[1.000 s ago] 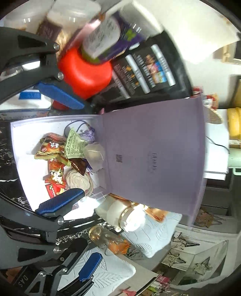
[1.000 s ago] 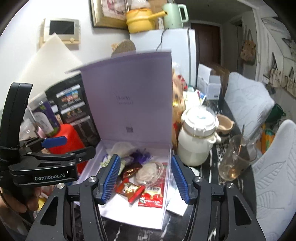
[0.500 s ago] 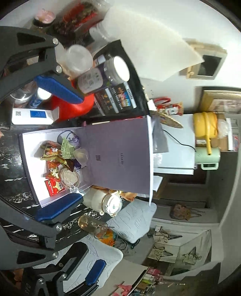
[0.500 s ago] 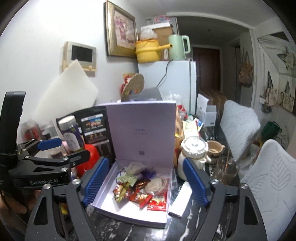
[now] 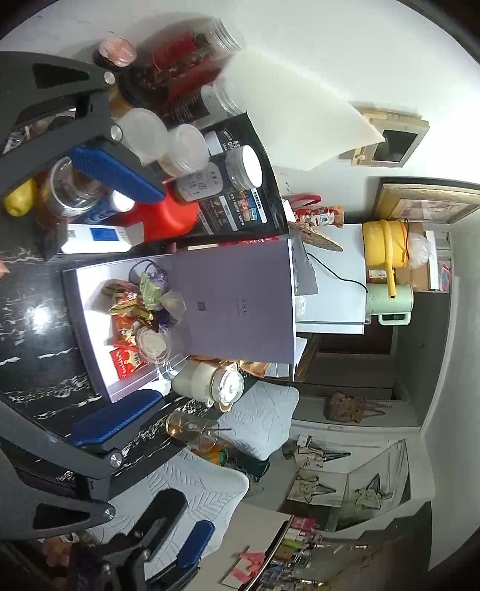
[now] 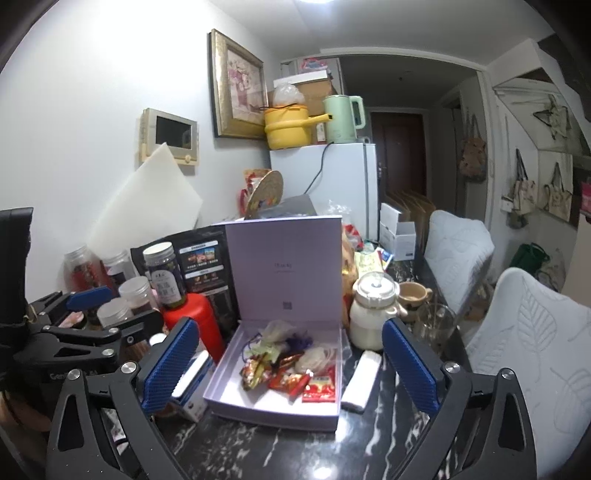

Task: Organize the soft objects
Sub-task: 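Withdraw both tools from the box back over the table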

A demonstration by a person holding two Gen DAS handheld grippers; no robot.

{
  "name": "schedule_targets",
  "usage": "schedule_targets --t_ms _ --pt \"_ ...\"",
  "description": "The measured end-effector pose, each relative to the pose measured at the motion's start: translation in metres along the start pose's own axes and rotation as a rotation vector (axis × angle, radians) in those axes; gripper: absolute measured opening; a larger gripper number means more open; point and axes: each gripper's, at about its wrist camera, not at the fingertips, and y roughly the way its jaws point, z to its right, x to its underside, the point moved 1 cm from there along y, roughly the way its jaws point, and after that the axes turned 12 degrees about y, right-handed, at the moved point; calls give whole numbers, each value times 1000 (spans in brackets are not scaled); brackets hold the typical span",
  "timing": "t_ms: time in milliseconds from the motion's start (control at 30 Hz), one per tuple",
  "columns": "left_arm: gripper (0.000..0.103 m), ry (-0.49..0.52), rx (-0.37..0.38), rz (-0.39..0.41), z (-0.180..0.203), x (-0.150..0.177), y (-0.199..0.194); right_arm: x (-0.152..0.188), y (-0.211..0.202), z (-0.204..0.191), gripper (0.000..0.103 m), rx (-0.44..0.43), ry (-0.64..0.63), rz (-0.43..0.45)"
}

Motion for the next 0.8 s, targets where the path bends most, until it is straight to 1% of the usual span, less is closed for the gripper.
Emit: schedule_targets --t_ms 200,367,433,500,533,600,667,800 --pt "102 23 -3 14 9 17 -16 20 -11 1 101 36 8 -11" --pt "102 31 -16 -13 16 34 -19 35 -18 4 101 66 18 -18" --pt "102 31 -6 -20 19 41 -19 43 -20 5 101 94 16 -21" --pt "102 34 0 -26 22 48 -21 53 -22 6 101 104 19 -29" --pt "102 37 -7 -27 24 50 -21 57 -22 6 101 106 23 -40" --pt "102 41 -44 -21 26 56 -23 66 -23 9 101 125 35 -57" --pt "102 41 -63 -25 30 62 -22 74 -27 9 101 139 39 -53" --pt "102 34 -31 -54 35 73 -17 86 -33 9 101 172 13 -48"
